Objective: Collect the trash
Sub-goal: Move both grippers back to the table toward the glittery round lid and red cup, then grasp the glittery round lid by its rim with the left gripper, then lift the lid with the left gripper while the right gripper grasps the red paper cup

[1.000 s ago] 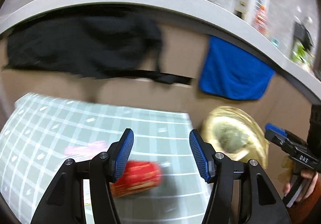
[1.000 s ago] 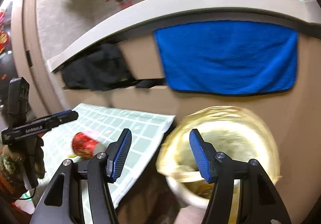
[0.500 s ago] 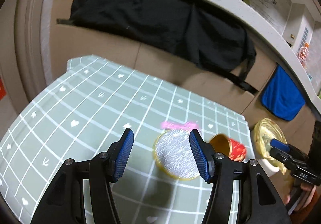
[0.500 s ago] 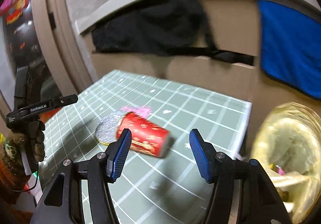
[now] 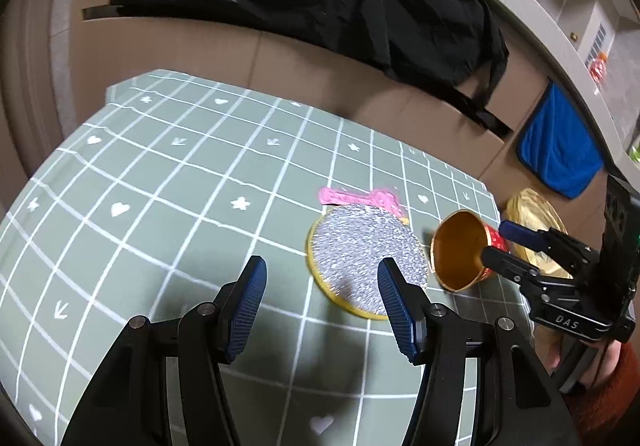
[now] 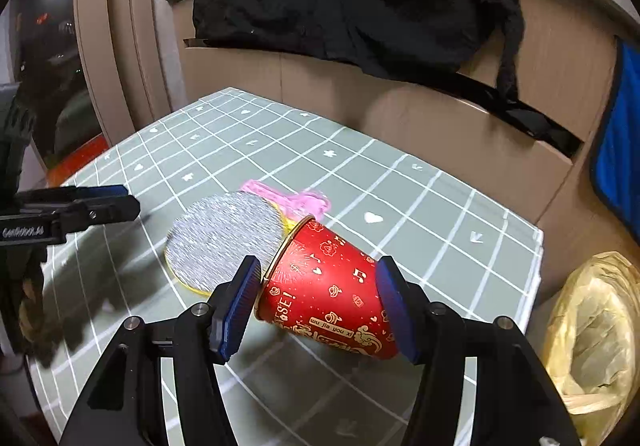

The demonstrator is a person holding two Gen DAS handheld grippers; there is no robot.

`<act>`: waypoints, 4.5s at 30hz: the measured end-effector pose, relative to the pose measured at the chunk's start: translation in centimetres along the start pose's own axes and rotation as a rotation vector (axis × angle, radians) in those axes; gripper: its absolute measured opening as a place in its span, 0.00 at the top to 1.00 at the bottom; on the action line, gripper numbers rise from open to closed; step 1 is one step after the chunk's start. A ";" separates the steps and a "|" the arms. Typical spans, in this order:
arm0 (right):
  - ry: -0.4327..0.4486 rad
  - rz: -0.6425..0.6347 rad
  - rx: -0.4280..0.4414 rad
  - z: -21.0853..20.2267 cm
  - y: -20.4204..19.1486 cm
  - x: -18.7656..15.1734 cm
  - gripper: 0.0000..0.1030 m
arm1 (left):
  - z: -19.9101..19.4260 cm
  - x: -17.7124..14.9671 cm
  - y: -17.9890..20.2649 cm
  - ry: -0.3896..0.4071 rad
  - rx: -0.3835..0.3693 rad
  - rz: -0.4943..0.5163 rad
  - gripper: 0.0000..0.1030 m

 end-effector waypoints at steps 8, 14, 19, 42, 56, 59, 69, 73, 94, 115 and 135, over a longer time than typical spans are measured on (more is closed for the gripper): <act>0.011 0.034 -0.001 -1.4 3.5 -2.4 0.45 | 5.5 2.1 2.1 -0.026 -0.019 0.068 0.43; 0.064 0.099 0.126 -3.9 4.0 -3.6 0.45 | 9.0 2.8 3.4 -0.059 0.036 0.169 0.43; 0.064 0.137 0.093 -4.8 5.2 -4.6 0.45 | 8.3 1.2 4.0 -0.097 0.038 0.205 0.43; -0.063 0.184 0.369 -1.6 -3.1 -6.6 0.85 | 3.3 -3.0 1.8 -0.118 -0.085 -0.087 0.43; -0.132 0.177 0.392 1.7 -5.3 -6.5 0.88 | 4.5 -1.7 1.9 -0.163 -0.184 -0.237 0.43; -0.130 0.155 0.369 1.5 -5.2 -6.6 0.89 | 3.9 -1.5 2.2 -0.151 -0.227 -0.265 0.43; -0.120 0.221 0.339 0.9 -2.7 -7.1 0.89 | 2.2 -0.3 6.1 -0.133 -0.359 -0.207 0.43; -0.112 0.239 0.327 0.6 -1.8 -7.5 0.88 | 2.8 -0.4 7.7 -0.152 -0.374 -0.180 0.53; 0.061 0.137 -0.088 -3.8 2.9 -5.0 0.56 | 0.2 0.6 7.9 0.051 0.016 0.038 0.86; -0.016 0.176 -0.256 -2.2 9.2 -6.1 0.56 | -0.6 -0.4 7.8 0.119 0.124 0.130 0.85; -0.022 0.136 -0.282 3.3 9.4 -2.3 0.55 | 2.0 0.5 6.7 0.091 0.108 0.097 0.85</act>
Point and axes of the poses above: each gripper's, at about its wrist camera, not at the fingertips, and z roughly the way its jaws point, y to its right, x to its top, the point moved 7 cm from there along z, roughly the way its jaws point, and after that the axes turned 4 degrees about -x, right-handed, at the moved point
